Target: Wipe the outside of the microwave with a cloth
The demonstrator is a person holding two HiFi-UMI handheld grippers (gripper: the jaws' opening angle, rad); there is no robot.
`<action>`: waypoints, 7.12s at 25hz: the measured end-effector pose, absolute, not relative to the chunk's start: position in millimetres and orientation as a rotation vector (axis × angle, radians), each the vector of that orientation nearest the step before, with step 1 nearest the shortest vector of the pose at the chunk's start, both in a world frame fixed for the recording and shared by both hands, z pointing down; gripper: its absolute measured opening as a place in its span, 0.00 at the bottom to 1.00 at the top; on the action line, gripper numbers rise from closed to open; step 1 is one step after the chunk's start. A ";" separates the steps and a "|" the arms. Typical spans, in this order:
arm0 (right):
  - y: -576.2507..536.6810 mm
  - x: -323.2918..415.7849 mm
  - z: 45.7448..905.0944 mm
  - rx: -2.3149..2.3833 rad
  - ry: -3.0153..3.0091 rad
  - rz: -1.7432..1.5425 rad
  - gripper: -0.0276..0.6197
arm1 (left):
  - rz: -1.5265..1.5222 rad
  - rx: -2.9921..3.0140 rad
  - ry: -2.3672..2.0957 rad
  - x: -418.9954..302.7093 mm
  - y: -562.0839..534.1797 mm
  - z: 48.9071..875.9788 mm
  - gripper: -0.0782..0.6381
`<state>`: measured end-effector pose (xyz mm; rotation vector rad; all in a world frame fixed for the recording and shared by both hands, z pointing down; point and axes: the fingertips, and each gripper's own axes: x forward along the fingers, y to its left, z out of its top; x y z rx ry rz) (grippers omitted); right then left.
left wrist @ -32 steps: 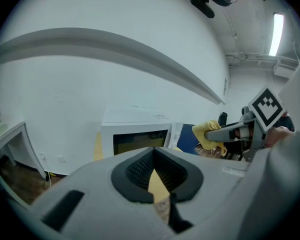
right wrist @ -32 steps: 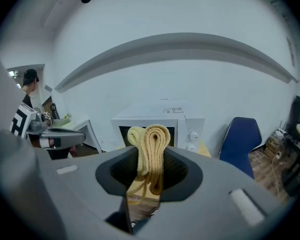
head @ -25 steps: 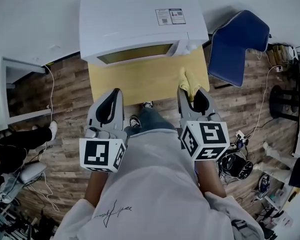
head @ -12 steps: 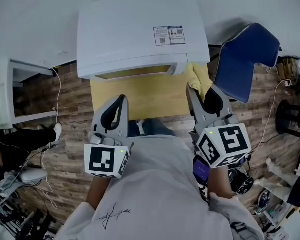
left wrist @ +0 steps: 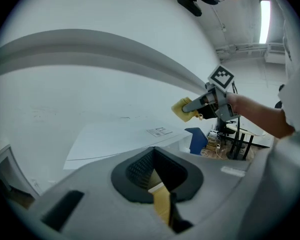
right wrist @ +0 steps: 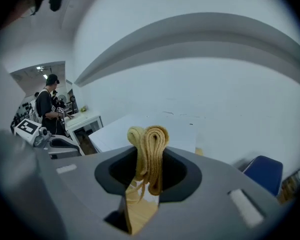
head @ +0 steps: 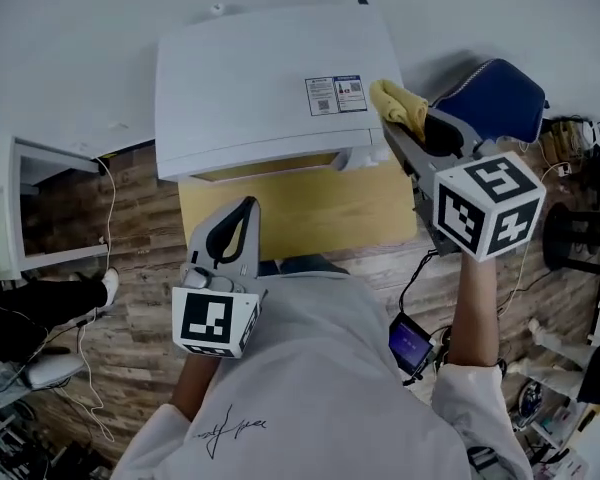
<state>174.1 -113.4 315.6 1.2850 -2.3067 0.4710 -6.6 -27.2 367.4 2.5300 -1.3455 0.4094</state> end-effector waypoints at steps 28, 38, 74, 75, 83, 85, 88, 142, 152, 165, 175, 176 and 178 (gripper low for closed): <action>-345.7 231.6 360.5 1.360 -1.753 0.773 0.22 | 0.240 2.618 -1.395 -33.9 -65.2 318.3 0.10; -351.2 231.1 382.6 1.344 -1.671 0.766 0.22 | 0.209 2.633 -1.388 -35.0 -64.8 311.3 0.10; -346.5 139.0 392.5 1.226 -1.748 0.686 0.22 | 0.340 2.658 -1.320 -27.4 -53.5 337.5 0.10; -346.5 136.7 393.0 1.223 -1.752 0.683 0.22 | 0.339 2.666 -1.309 -24.4 -53.6 337.6 0.10; -345.8 116.0 389.9 1.196 -1.789 0.677 0.22 | 0.347 2.669 -1.289 -16.1 -54.3 339.8 0.10; -345.1 109.9 389.9 1.184 -1.801 0.679 0.22 | 0.342 2.663 -1.300 -17.0 -55.2 339.5 0.10; -344.7 99.3 389.8 1.170 -1.814 0.672 0.22 | 0.335 2.651 -1.316 -19.3 -56.3 339.4 0.10; -295.3 -159.0 344.5 0.591 -2.345 0.740 0.22 | 0.331 2.484 -1.458 -55.1 -57.4 356.8 0.10; -297.6 -35.0 319.9 0.771 -2.312 0.737 0.22 | 0.347 2.506 -1.377 -35.3 -55.3 369.1 0.10; -297.7 156.5 341.9 1.130 -2.105 0.797 0.22 | 0.285 2.509 -1.322 -18.5 -54.8 370.8 0.10; -297.1 241.9 375.2 1.283 -1.838 0.716 0.22 | 0.326 2.508 -1.328 -23.6 -54.7 374.6 0.10; -297.3 244.4 379.8 1.286 -1.814 0.701 0.22 | 0.333 2.513 -1.333 -24.3 -54.4 374.2 0.10; -296.1 244.8 388.2 1.281 -1.787 0.682 0.23 | 0.346 2.515 -1.336 -25.8 -52.8 375.7 0.10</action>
